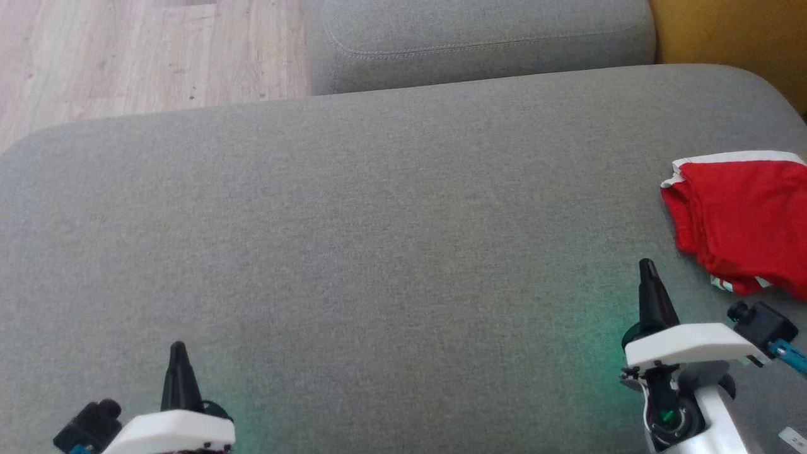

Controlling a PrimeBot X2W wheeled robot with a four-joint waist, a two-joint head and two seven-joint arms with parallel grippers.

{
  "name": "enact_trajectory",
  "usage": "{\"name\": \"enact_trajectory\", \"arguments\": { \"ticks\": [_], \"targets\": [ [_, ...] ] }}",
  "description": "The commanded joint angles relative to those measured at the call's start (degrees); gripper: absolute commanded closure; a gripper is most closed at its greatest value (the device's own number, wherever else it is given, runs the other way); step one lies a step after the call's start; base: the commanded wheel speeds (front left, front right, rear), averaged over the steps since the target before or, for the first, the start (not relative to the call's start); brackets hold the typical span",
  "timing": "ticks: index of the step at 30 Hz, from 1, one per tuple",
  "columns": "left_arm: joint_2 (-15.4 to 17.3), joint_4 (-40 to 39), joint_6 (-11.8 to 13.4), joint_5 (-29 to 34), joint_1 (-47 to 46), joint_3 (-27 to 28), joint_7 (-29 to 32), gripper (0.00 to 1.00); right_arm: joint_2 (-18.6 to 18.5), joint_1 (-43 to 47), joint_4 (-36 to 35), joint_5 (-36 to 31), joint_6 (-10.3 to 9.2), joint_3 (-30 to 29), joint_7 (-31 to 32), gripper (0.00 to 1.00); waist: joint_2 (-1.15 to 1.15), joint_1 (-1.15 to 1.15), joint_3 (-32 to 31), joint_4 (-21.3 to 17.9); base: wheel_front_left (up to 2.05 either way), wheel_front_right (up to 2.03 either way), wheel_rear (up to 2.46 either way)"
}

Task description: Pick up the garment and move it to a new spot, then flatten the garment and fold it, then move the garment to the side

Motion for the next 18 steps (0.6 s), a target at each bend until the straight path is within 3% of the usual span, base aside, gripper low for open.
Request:
{"name": "enact_trajectory", "arguments": {
  "ticks": [1, 18],
  "targets": [
    [0.24, -2.08, -0.43, -1.55, -3.12, 1.62, 0.24, 1.00, 0.00, -1.23, -2.44, 1.68, 0.17, -0.03, 0.55, 1.00, 0.00, 0.00, -0.02, 0.04, 0.00, 0.00, 0.00],
    [0.31, -2.79, -1.41, -11.39, -4.02, 2.93, 2.94, 1.00, 0.05, -0.39, -4.81, 11.20, 0.22, -2.09, 3.20, 1.00, 0.00, 0.00, -0.27, 0.47, 0.00, 0.00, 0.00]
  ]
}}
